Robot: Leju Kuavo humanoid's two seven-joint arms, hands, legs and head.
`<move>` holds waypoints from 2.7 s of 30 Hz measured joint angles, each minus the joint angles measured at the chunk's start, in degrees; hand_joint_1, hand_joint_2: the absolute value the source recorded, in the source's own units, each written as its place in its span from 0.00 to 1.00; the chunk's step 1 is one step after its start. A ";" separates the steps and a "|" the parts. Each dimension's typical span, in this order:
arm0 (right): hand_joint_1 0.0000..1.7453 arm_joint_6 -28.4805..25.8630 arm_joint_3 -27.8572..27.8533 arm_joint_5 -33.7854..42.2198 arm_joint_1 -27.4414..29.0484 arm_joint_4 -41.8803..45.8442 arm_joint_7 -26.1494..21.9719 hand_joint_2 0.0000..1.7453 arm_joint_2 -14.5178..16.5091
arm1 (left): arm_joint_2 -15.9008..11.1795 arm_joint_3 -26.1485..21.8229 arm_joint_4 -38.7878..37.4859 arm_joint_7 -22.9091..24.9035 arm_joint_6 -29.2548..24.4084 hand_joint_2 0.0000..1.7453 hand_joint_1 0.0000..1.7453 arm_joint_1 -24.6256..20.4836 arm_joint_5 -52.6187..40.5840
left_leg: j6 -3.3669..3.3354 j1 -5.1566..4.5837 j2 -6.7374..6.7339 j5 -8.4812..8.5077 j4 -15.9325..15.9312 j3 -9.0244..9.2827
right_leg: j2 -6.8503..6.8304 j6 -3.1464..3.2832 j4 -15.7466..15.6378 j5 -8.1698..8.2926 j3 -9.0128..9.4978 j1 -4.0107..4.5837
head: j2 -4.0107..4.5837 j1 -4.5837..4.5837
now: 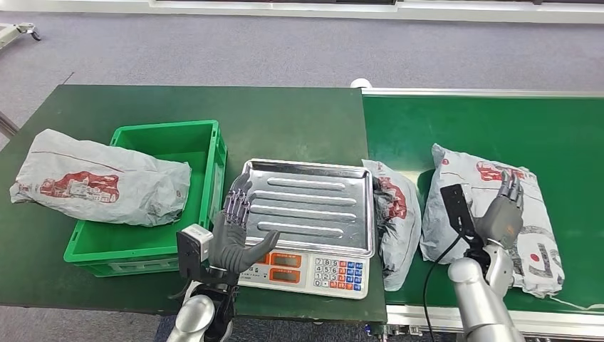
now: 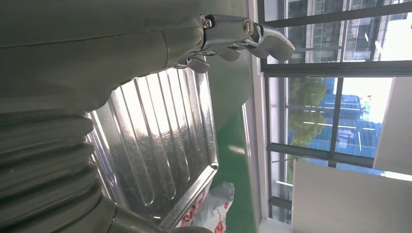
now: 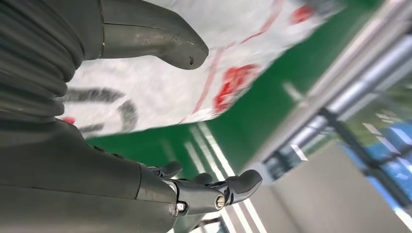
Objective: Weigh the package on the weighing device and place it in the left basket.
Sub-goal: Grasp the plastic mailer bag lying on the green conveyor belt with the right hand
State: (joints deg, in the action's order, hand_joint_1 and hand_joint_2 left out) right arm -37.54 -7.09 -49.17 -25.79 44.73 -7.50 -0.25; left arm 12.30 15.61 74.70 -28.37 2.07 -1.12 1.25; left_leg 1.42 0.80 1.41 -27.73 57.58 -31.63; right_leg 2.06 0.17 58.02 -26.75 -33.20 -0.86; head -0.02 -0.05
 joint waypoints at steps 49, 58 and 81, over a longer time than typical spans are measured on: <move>1.00 22.29 -9.85 -2.53 -7.92 -27.34 8.27 1.00 -4.45 | -0.13 0.02 0.55 0.44 1.41 1.00 0.00 -0.22 0.97 | -0.24 -0.06 -0.05 -0.06 0.15 0.29 | 0.08 -0.20 -0.02 0.06 0.46 0.01 | 0.00 0.00; 1.00 6.41 -10.38 -4.01 -7.39 -26.92 -6.23 1.00 -3.71 | -0.14 -0.16 1.03 -0.71 0.69 1.00 0.00 -0.12 0.96 | -0.32 -0.09 0.01 0.07 0.15 -0.07 | -0.01 -0.24 0.00 0.11 0.15 0.00 | 0.00 -0.01; 1.00 3.95 8.26 11.27 3.28 26.61 -15.51 1.00 2.48 | 0.03 -1.67 1.27 -2.34 -0.86 1.00 0.00 0.13 -0.78 | -0.35 -0.13 0.12 0.10 0.15 -0.43 | -0.11 -0.27 0.01 0.10 -0.19 0.03 | 0.00 0.00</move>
State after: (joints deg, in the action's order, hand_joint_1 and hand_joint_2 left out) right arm -33.58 1.17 -37.90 -22.51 71.34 -23.00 2.22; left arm 12.33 13.94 75.96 -30.71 1.21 -0.98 0.46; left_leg 1.07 0.66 1.53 -27.63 57.73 -32.06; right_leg 1.95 -0.10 58.03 -26.65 -33.39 -0.83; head -0.02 -0.05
